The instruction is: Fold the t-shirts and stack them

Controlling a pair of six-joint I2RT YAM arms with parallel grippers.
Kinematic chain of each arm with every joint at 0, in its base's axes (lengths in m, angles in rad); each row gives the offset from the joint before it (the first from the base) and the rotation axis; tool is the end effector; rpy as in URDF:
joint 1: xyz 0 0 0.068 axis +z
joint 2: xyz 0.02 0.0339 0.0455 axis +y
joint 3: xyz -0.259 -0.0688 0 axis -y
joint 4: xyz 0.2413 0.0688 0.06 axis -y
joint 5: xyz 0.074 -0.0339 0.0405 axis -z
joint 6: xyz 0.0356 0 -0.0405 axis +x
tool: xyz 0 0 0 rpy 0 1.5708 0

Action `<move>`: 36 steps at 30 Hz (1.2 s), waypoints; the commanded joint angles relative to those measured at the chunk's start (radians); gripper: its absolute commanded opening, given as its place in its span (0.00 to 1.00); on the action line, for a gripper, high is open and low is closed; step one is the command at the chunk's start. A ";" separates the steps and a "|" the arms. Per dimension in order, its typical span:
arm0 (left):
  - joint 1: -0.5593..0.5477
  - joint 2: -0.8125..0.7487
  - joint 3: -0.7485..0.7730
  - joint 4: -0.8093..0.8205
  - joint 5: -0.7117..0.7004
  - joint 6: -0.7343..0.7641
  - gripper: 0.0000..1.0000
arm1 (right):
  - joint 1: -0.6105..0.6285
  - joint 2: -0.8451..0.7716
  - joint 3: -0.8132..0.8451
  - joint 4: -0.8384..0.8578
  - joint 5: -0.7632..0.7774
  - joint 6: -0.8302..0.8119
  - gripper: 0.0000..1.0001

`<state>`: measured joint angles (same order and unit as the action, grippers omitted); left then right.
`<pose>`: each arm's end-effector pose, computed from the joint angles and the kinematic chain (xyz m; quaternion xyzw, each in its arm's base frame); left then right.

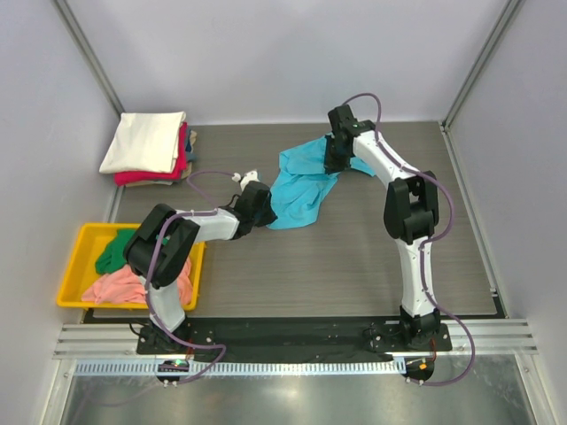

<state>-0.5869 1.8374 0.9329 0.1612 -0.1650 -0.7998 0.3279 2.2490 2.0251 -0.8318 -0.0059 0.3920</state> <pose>0.3071 -0.1972 0.1369 -0.1299 0.9038 -0.1980 0.3564 0.4592 0.1564 0.2247 0.0302 0.9665 0.0924 0.2374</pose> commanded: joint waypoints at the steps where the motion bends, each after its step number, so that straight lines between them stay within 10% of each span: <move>1: 0.021 0.071 -0.054 -0.207 -0.073 0.045 0.00 | 0.007 -0.071 -0.003 0.005 -0.035 -0.013 0.02; 22: 0.047 -0.625 0.243 -0.690 -0.338 0.249 0.00 | -0.127 -0.744 -0.081 0.112 0.133 0.016 0.01; 36: 0.052 -0.987 0.418 -0.605 -0.203 0.545 0.00 | -0.153 -1.204 -0.036 0.036 0.334 0.004 0.01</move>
<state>-0.5381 0.9302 1.3113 -0.4980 -0.4263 -0.4030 0.1730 1.1042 1.9285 -0.7841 0.2550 0.4026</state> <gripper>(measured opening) 0.008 0.028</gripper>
